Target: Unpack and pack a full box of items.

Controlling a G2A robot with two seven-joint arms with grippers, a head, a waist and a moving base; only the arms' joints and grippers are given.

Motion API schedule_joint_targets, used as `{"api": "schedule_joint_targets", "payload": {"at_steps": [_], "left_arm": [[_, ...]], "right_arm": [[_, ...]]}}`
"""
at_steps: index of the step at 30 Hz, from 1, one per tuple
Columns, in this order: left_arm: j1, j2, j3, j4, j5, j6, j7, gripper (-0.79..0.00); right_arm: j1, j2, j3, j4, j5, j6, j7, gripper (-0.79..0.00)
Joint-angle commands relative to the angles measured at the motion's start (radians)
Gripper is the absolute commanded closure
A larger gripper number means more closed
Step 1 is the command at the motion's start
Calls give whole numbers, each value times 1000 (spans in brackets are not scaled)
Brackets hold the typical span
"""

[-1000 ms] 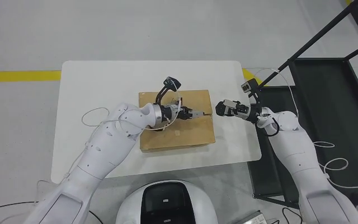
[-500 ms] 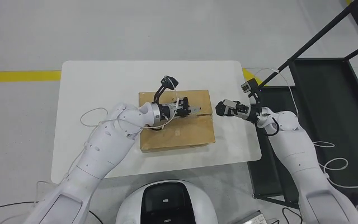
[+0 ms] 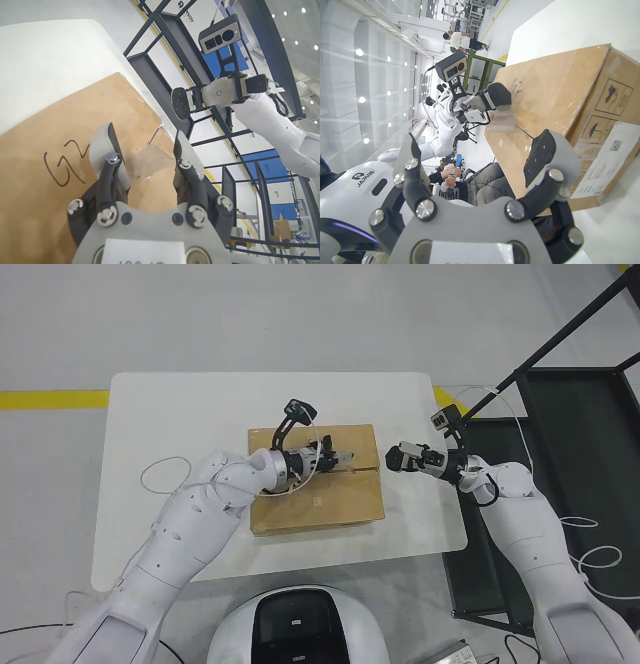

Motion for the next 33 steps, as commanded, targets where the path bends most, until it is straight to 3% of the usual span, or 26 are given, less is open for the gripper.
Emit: {"api": "schedule_joint_targets", "payload": {"at_steps": [1, 4, 8, 13, 33], "left_arm": [[5, 2, -2, -8, 16, 1, -1, -705], [14, 5, -6, -21, 37, 6, -5, -668], [25, 9, -14, -39, 65, 18, -7, -440], [39, 11, -23, -56, 75, 30, 1, -332], [86, 20, -30, -136, 212, 101, 9, -339]], "right_arm": [[0, 0, 0, 0, -3, 0, 0, -785], [-1, 0, 1, -2, -9, 2, -4, -785], [-5, 0, 2, -7, -11, 3, -7, -785], [-9, 1, 2, -13, -13, 4, -9, -785], [-21, 2, 7, -23, -19, 14, -13, -785]]}}
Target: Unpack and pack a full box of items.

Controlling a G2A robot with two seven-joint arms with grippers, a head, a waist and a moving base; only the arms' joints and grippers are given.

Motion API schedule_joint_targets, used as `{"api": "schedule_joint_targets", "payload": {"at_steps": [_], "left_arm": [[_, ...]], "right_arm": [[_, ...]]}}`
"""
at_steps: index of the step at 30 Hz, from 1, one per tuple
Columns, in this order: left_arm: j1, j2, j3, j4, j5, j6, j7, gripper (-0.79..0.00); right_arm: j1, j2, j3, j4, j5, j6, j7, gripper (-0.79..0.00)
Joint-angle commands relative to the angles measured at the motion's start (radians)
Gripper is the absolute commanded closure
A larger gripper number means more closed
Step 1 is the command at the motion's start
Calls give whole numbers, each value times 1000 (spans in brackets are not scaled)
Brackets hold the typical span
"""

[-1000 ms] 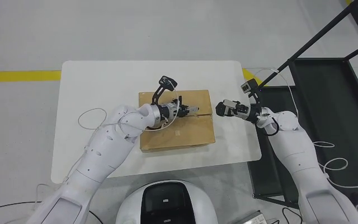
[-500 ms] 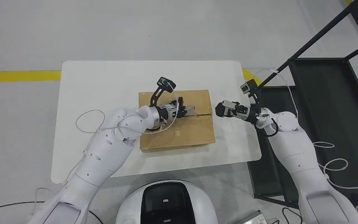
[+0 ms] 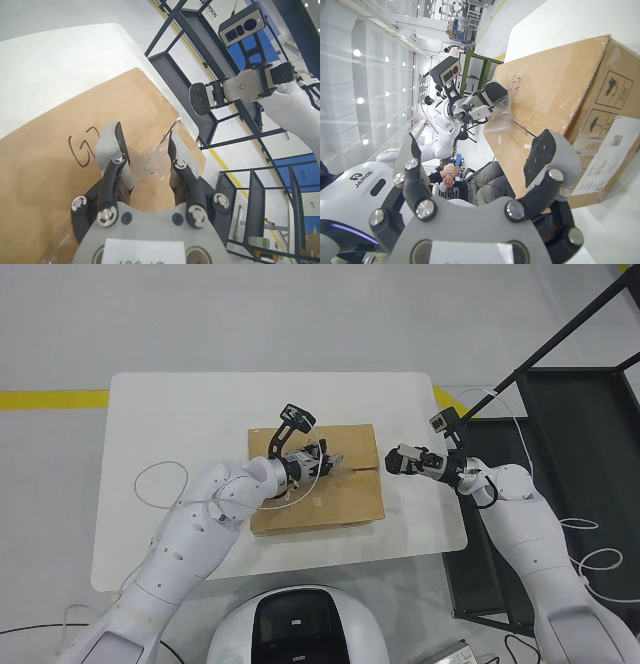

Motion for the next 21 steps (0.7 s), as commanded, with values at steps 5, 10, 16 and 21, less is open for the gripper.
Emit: {"api": "schedule_joint_targets", "payload": {"at_steps": [5, 10, 16, 21], "left_arm": [[20, 5, -8, -32, 33, 16, -12, -336], [35, 8, -15, -55, 54, 24, -22, -326], [48, 12, -24, -79, 79, 37, -39, -320], [55, 14, -29, -93, 87, 42, -54, -123]], "right_arm": [[0, 0, -1, -1, -5, 2, -3, -785], [1, -1, -4, 0, -7, 4, -3, -785], [4, -2, -6, 2, -7, 7, -2, -785], [9, -3, -10, 2, -13, 13, -4, -785]]}}
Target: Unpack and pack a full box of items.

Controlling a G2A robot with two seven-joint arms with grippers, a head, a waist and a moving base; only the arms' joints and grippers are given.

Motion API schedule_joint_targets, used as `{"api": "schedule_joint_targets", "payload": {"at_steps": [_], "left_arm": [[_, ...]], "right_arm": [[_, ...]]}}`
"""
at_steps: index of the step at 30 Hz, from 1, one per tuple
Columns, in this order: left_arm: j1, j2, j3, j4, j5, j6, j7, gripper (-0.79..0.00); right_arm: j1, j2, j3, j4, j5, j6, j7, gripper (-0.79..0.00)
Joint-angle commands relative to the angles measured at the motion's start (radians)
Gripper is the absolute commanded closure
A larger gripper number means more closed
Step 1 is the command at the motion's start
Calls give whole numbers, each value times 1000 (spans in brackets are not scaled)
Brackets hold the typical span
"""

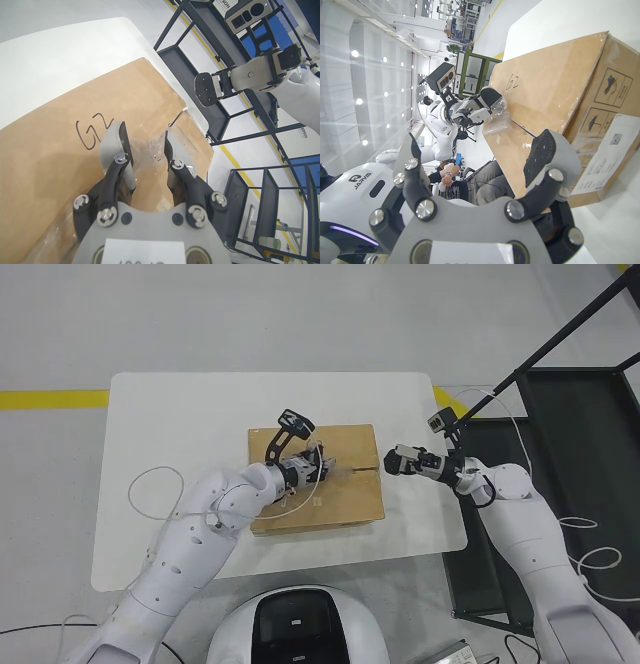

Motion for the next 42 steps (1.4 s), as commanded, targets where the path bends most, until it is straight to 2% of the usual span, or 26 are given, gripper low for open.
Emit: {"api": "schedule_joint_targets", "payload": {"at_steps": [1, 5, 11, 13, 15, 26, 33, 42], "left_arm": [[2, 1, -1, -5, 2, 1, -5, -108], [5, 1, -2, -15, 5, 0, -21, -71], [6, 1, 2, -18, 14, 6, -40, -120], [4, 1, 5, -18, 16, 6, -47, -89], [2, -1, 8, -16, 8, 4, -54, 0], [-28, -14, 35, 7, -26, 5, -59, 0], [-56, -32, 58, 29, -137, -25, -48, 0], [-127, -69, 115, 114, -261, -52, -14, 0]], "right_arm": [[2, 0, -1, 0, -1, 1, 0, -785], [3, -1, -2, 1, -3, 2, -1, -785], [3, -1, -1, 1, -3, 5, -2, -785], [2, 0, 0, 1, -4, 5, -4, -785], [1, 0, 0, 0, -3, 4, -5, -785], [-8, 0, 9, 9, 10, -4, -4, -785], [-11, 1, 14, 11, 18, -5, -2, -785], [-13, 2, 24, 25, 28, -10, 0, -785]]}}
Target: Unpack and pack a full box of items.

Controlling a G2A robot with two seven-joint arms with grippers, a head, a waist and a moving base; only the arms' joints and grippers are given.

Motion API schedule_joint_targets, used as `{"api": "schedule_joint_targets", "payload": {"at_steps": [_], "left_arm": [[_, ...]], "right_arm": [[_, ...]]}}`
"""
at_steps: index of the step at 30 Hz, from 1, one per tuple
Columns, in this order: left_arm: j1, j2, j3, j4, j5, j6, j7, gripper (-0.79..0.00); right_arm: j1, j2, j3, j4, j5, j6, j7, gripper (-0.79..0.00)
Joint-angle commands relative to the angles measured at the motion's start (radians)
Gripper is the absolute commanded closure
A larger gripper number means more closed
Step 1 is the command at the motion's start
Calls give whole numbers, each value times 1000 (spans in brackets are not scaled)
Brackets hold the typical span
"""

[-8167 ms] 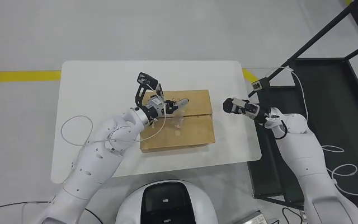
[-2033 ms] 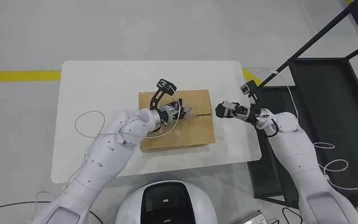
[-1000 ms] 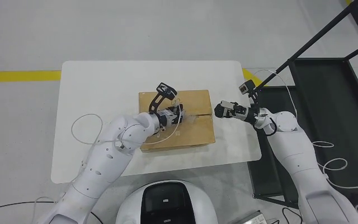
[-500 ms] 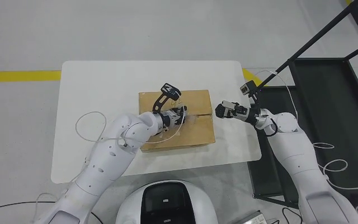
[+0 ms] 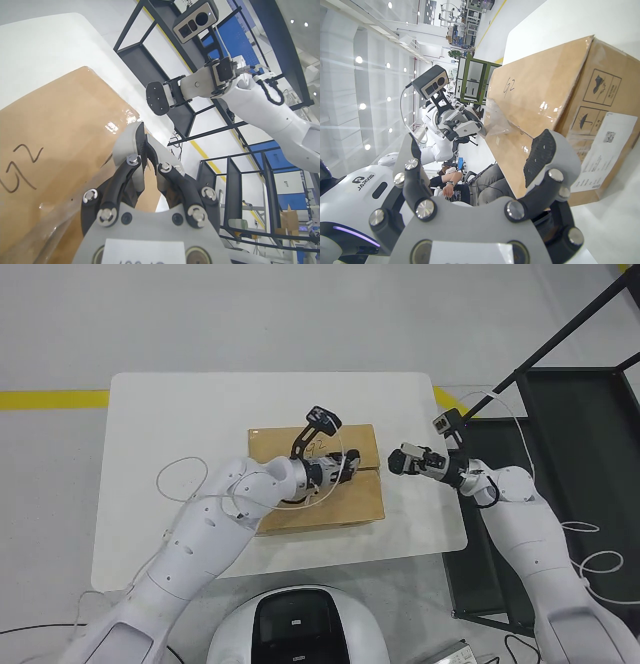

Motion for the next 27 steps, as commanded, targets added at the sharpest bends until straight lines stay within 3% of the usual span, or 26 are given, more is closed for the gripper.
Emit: {"api": "schedule_joint_targets", "payload": {"at_steps": [1, 13, 20, 27], "left_arm": [[-16, -9, 16, 20, -19, -10, 7, 0], [-122, -81, 133, 162, -101, -34, 54, 0], [-161, -114, 167, 241, -116, -49, 82, 0], [-203, -143, 195, 300, -97, -52, 91, 0]], "right_arm": [[0, 1, 5, 5, 4, -3, -2, -785], [-63, 21, 130, 14, 78, -74, -27, -785], [-133, 35, 230, 35, 117, -116, -84, -785], [-160, 36, 253, 26, 138, -113, -90, -785]]}}
